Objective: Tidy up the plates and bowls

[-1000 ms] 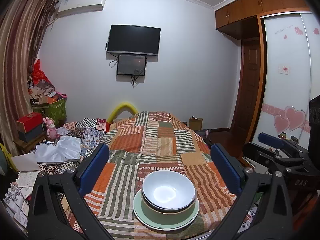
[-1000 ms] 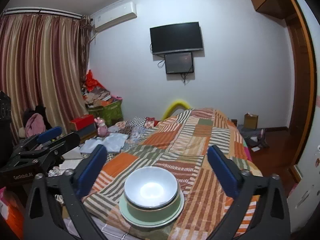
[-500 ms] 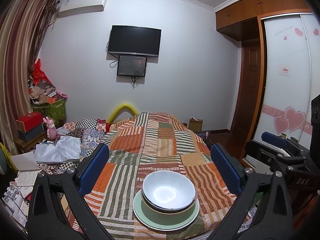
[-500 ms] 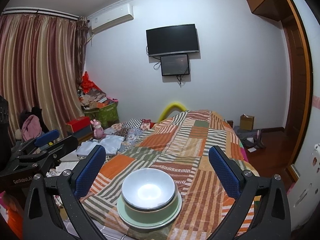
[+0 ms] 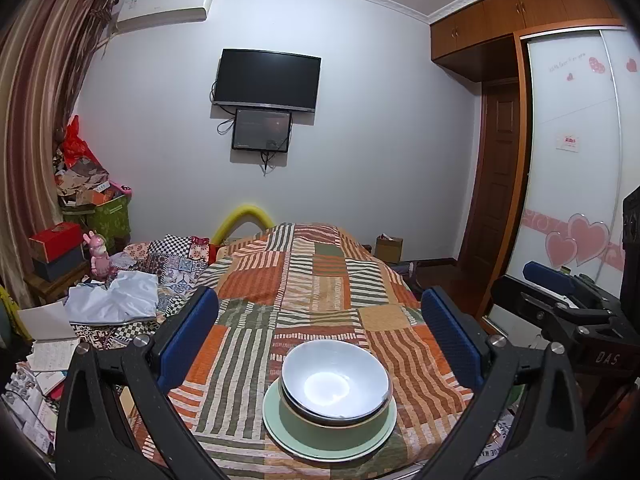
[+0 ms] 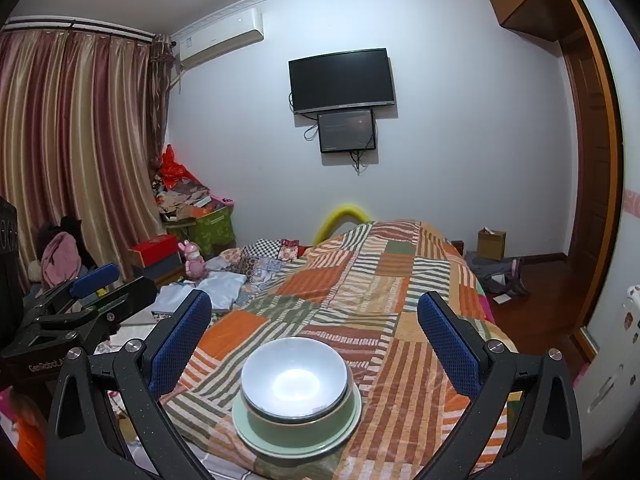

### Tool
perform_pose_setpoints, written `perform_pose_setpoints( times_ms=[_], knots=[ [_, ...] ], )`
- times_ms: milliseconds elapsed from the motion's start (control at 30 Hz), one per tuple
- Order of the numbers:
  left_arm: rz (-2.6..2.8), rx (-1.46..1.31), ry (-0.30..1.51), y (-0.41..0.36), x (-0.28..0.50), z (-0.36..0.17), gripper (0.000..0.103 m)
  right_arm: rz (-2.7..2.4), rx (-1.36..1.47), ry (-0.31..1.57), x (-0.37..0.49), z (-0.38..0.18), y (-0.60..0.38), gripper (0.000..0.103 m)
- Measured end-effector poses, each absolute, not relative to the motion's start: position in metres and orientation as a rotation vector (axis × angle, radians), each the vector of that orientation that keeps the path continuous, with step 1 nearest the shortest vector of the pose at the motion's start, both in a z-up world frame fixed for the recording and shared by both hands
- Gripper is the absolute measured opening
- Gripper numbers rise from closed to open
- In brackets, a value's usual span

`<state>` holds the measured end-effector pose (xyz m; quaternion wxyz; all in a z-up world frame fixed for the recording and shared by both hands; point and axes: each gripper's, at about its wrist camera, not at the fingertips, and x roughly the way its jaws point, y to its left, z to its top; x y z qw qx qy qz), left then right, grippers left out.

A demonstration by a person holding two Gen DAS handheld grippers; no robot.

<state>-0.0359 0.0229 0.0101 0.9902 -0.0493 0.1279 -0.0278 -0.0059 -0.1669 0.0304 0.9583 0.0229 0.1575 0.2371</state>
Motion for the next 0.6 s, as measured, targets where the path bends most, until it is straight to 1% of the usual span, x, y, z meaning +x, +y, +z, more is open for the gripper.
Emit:
perform_pose_setpoints(
  times_ms=[600],
  knots=[
    [-0.075,-0.099,0.263,0.0194,-0.0317,0.0069,0.103,0.478,0.044,0.322,-0.0051,0.0305,-0.1679,0.103]
  ],
)
